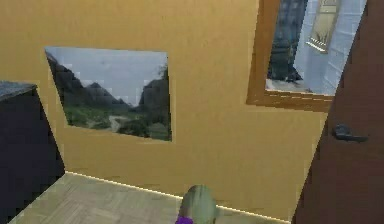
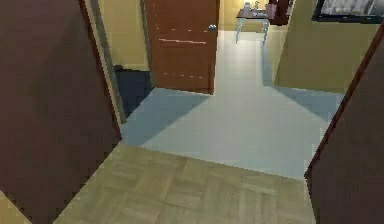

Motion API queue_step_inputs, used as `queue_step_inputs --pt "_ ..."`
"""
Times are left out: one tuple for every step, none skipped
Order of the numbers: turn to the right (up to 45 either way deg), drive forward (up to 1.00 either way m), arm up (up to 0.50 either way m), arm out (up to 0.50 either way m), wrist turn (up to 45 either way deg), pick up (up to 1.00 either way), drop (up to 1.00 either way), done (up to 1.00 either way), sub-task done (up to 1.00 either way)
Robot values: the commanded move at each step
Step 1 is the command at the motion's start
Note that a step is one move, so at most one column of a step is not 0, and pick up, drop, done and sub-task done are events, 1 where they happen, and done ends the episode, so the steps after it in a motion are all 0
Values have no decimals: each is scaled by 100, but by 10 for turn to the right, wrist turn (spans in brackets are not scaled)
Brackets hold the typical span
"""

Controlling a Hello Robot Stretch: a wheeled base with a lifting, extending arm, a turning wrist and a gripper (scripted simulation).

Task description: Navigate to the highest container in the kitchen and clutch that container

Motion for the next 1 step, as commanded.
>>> queue_step_inputs --pt "-450 0 0 0 0 0 0 0 0"
